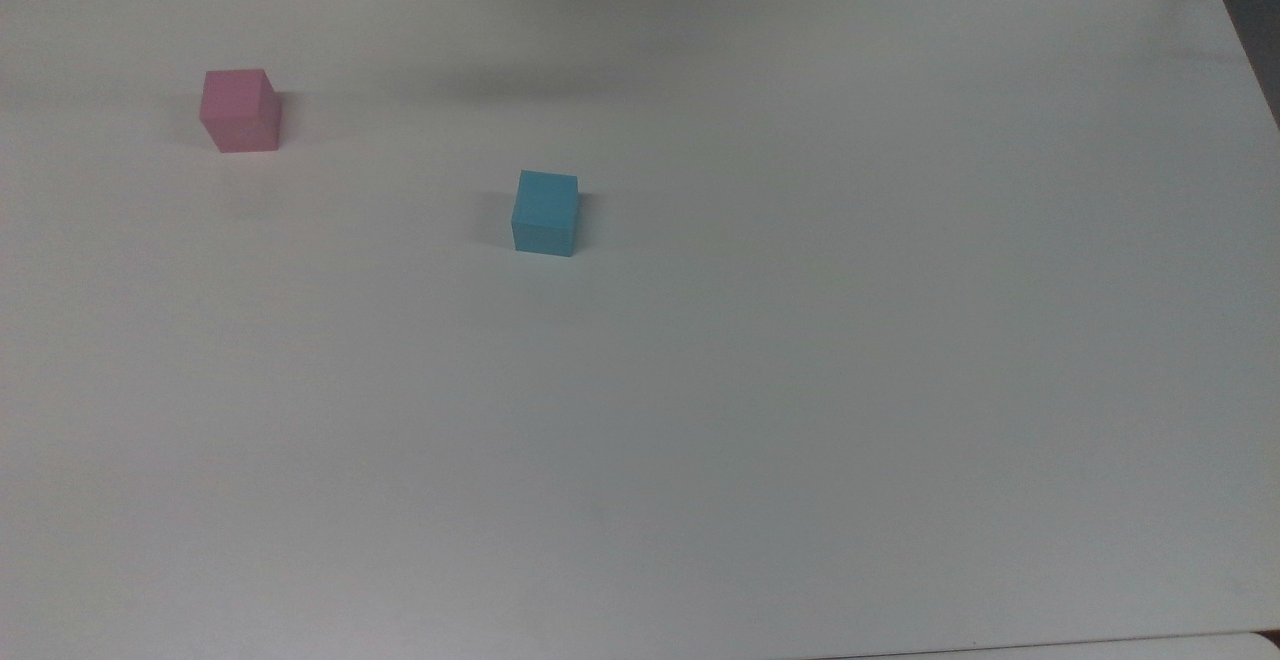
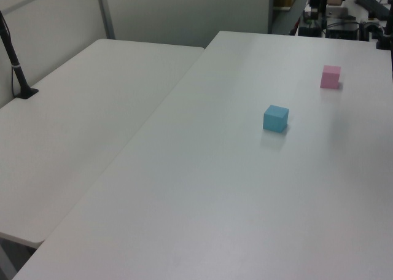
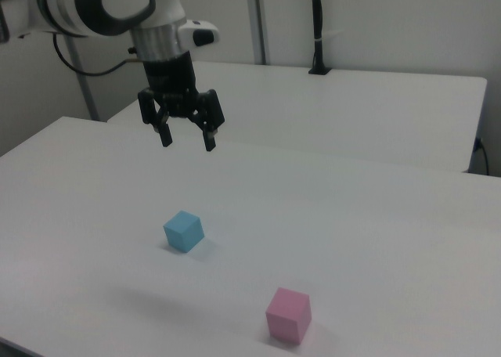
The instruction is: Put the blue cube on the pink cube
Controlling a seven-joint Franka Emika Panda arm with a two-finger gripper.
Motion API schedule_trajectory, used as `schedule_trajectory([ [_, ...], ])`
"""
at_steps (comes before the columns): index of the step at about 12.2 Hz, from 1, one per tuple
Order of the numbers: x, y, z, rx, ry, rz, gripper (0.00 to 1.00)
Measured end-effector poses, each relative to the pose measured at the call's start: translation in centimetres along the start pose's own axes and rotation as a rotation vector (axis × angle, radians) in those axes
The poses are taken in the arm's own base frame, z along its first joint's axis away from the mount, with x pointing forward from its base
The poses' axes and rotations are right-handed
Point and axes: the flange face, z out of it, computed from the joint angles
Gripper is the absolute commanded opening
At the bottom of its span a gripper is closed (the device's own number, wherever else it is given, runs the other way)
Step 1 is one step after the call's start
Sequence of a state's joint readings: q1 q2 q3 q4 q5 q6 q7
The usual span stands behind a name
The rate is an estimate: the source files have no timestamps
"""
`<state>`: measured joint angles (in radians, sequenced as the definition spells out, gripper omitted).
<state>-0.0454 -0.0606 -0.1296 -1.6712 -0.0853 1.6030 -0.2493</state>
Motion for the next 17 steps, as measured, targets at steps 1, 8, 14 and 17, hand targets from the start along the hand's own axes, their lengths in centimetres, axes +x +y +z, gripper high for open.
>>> schedule_trajectory([
  [1,0.6,-0.6,1.7,0.005,-0.011,-0.012,1.0],
  [8,5.5,-9.1,15.8,0.058,-0.086,0.13,1.0],
  [14,8.2,-12.2,21.7,0.054,-0.083,0.166,1.0],
  [17,8.5,-13.9,23.1,0.051,-0.098,0.147,1.0],
])
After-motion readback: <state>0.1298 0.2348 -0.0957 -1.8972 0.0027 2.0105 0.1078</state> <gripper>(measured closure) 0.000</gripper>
